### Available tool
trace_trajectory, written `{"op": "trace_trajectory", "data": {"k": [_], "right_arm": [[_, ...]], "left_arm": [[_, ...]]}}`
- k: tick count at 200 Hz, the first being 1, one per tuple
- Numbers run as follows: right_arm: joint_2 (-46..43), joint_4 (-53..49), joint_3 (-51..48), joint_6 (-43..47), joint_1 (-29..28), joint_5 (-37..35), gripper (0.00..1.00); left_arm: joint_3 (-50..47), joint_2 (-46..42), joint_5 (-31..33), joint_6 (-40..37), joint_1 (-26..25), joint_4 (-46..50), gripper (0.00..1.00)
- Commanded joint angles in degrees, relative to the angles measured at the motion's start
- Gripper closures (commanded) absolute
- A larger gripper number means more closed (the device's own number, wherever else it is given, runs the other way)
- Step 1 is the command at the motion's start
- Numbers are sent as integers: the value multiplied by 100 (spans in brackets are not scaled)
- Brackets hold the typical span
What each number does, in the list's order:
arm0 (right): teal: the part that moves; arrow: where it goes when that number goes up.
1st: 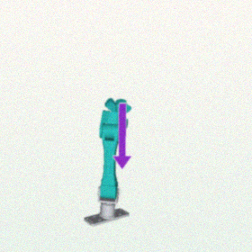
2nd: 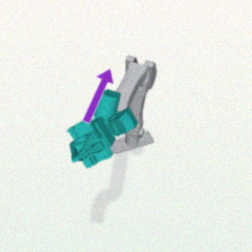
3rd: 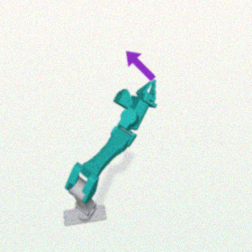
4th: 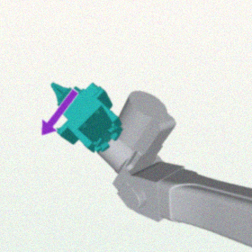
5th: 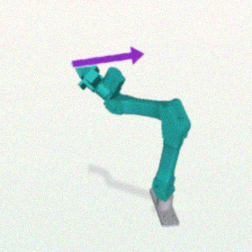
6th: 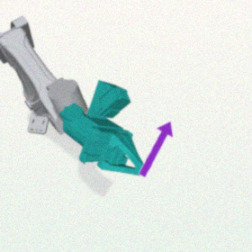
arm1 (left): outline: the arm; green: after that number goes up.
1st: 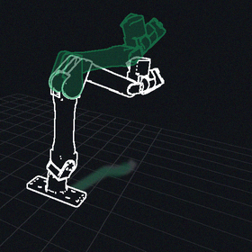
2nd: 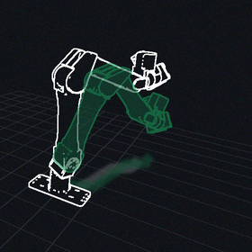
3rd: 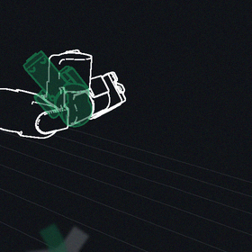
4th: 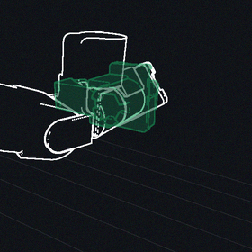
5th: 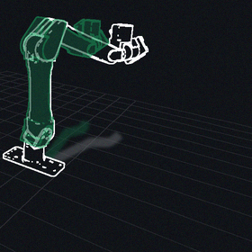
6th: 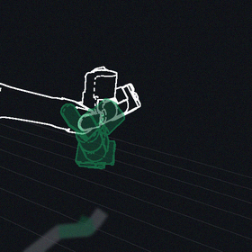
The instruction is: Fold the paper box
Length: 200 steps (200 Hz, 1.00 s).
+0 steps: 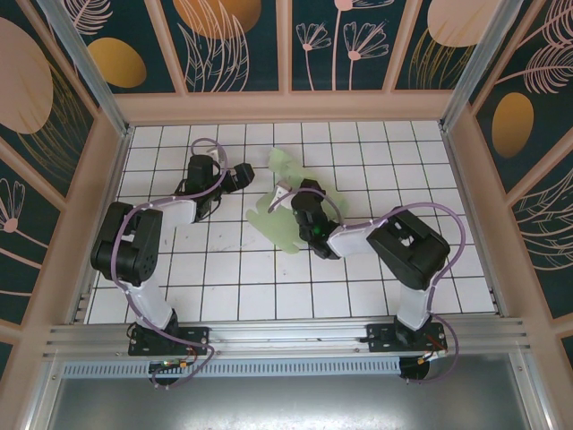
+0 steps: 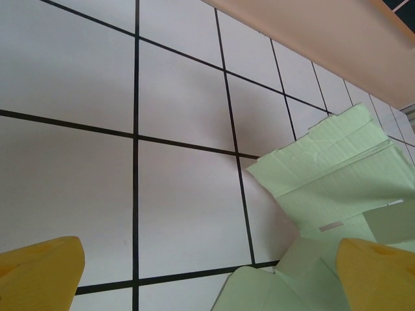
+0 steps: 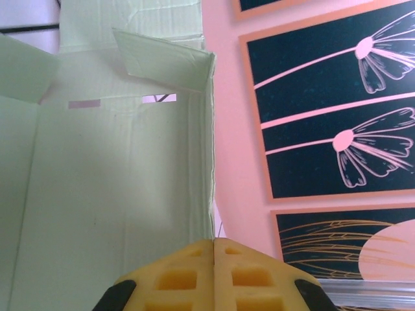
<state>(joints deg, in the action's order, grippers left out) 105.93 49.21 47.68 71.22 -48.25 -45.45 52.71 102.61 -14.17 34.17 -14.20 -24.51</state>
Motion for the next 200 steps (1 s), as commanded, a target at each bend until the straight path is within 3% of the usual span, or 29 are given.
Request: {"op": "trace_trajectory", "data": {"k": [1, 200], "right_arm": [[163, 1095, -158, 426, -72, -237, 100], [553, 1159, -402, 193, 14, -25, 100]], "left_arm": [[140, 116, -124, 62, 85, -273, 1], [925, 821, -443, 187, 155, -149, 1]]}}
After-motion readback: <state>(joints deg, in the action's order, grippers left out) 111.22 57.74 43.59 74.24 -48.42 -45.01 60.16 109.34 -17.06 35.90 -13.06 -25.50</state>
